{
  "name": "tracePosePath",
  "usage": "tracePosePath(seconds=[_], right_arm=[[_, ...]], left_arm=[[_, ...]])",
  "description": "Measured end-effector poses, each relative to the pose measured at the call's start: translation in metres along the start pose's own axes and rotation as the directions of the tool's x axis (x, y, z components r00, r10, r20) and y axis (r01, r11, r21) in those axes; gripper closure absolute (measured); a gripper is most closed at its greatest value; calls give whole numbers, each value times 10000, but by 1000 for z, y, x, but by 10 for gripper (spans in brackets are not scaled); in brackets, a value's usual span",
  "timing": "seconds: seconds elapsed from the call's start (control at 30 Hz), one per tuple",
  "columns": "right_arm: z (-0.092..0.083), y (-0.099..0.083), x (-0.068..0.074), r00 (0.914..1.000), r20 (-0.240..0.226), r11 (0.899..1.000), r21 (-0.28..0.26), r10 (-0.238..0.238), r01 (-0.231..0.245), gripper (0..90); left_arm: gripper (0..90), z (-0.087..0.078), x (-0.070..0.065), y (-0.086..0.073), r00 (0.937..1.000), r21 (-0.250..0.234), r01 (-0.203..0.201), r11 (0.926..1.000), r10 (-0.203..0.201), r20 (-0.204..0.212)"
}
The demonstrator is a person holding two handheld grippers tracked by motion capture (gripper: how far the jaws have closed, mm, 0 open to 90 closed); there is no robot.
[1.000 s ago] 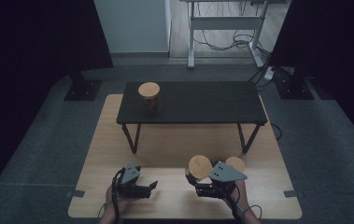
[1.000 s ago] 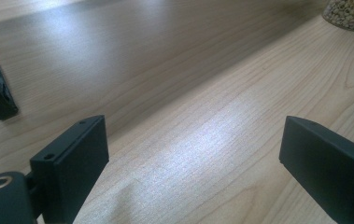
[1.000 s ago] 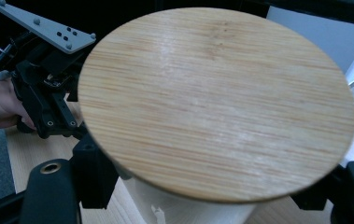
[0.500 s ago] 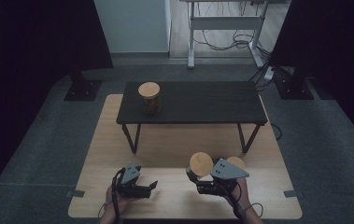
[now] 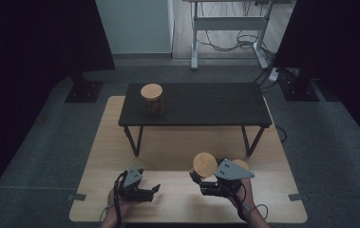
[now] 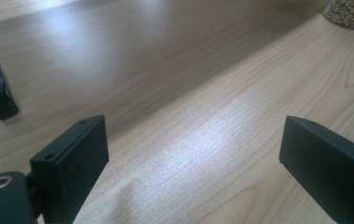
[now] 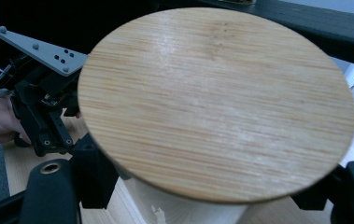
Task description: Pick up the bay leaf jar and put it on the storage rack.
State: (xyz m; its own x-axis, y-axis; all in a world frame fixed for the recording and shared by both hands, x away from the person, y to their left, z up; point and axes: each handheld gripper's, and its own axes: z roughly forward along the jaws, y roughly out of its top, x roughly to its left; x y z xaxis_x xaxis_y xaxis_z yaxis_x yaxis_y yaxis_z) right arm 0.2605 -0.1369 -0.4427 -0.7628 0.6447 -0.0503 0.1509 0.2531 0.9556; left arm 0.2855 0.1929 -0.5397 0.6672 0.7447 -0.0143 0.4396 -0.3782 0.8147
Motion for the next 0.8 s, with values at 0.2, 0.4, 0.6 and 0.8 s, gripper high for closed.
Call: tracePosePath(seconds=[0.2, 0.4, 0.6, 0.8], right_arm=[[0, 4, -2, 10000, -1, 10000, -19, -17, 17, 249], [0, 8, -5, 9999, -37, 9997, -205, 117, -117, 249], [0, 13, -6, 10000, -26, 9995, -297, 89, -90, 249], [0, 18, -8, 10000, 30, 9994, -332, -10, 11, 249]], left_arm=[[80, 0, 0, 0, 10000, -2, -11, 10000, 11, -16], [80, 0, 0, 0, 10000, -6, -35, 10000, 35, -19], [80, 0, 0, 0, 10000, -11, -48, 10000, 48, -40], [80, 0, 0, 0, 10000, -11, -61, 10000, 61, -31]])
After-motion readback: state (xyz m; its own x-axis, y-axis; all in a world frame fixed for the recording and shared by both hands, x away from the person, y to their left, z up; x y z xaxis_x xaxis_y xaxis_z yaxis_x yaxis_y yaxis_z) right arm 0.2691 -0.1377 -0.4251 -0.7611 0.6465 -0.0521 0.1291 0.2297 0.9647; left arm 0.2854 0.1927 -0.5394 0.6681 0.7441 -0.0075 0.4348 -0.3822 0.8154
